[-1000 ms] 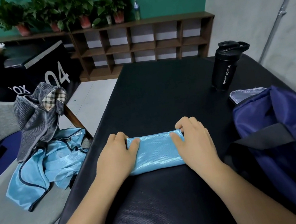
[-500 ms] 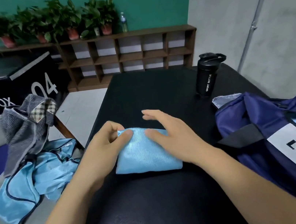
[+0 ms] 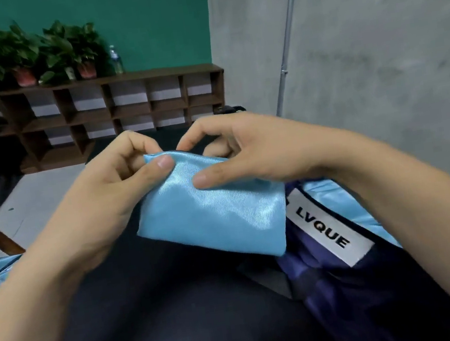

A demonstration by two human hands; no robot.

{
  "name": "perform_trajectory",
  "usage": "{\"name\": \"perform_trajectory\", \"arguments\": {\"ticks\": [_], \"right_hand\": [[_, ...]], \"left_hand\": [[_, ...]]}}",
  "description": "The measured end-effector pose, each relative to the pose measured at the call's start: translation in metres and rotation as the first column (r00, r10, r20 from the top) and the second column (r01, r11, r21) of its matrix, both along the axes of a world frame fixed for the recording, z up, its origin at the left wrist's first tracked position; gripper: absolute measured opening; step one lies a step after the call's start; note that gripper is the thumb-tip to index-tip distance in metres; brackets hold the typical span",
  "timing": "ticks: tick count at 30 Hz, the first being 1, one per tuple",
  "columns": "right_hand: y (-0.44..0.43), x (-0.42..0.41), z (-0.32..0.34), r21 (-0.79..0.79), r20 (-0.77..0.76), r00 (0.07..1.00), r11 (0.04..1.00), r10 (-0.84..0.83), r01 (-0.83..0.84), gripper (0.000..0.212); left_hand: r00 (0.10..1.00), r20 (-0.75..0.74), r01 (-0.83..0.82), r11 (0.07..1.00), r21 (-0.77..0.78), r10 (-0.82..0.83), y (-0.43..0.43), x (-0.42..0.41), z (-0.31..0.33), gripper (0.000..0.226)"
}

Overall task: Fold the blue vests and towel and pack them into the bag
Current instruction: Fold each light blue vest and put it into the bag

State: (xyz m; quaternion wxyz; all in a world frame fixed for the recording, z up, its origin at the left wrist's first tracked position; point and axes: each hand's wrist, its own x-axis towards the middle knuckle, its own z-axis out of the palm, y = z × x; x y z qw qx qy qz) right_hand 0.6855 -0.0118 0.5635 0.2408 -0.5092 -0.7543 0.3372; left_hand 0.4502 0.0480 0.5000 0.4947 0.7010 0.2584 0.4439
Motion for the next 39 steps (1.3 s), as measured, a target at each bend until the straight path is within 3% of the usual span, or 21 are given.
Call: {"name": "perform_trajectory", "arguments": {"ticks": [9,16,18,22,26,28,31,34,37,39], "right_hand": [[-0.041,0.116,0.035,-0.022,0.085,0.979,0.982,-0.186,0.188,0.028],[-0.06,0.192,0.035,-0.034,0.274,0.926,0.959,-0.26,0.28,0.02],[-0.061,0.209,0.025,-0.074,0.31,0.917,0.956,-0.249,0.285,0.02],[-0.061,0.231,-0.001,-0.176,0.322,0.926,0.949,-0.197,0.263,0.021],[-0.055,0.239,-0.022,-0.256,0.303,0.944,0.943,-0.132,0.214,0.019],[-0.052,0.24,-0.029,-0.282,0.286,0.953,0.941,-0.102,0.186,0.02],[-0.045,0.24,-0.038,-0.32,0.249,0.967,0.937,-0.061,0.142,0.022],[-0.039,0.241,-0.047,-0.368,0.219,0.976,0.925,-0.016,0.097,0.022],[-0.033,0.238,-0.055,-0.431,0.189,0.981,0.901,0.041,0.045,0.02],[-0.031,0.236,-0.057,-0.42,0.234,0.97,0.906,0.061,0.045,0.018]], "left_hand": [[0.996,-0.001,0.093,0.991,0.096,-0.094,-0.016,0.116,0.018,0.013],[0.973,-0.232,0.073,0.962,0.265,-0.01,-0.03,0.174,0.01,0.017],[0.942,-0.334,0.141,0.933,0.331,-0.024,-0.039,0.183,0.003,0.017],[0.787,-0.606,0.43,0.808,0.403,-0.117,-0.054,0.197,-0.016,0.022],[0.617,-0.783,0.614,0.578,0.537,0.072,-0.068,0.208,-0.032,0.049],[0.567,-0.819,0.68,0.509,0.529,0.093,-0.077,0.214,-0.037,0.042],[0.557,-0.824,0.722,0.43,0.542,0.104,-0.084,0.22,-0.042,0.02],[0.571,-0.819,0.733,0.42,0.535,0.045,-0.081,0.217,-0.032,0.022],[0.653,-0.756,0.695,0.359,0.623,0.048,-0.078,0.21,-0.02,0.018],[0.669,-0.742,0.695,0.33,0.639,0.026,-0.078,0.203,-0.015,0.015]]}}
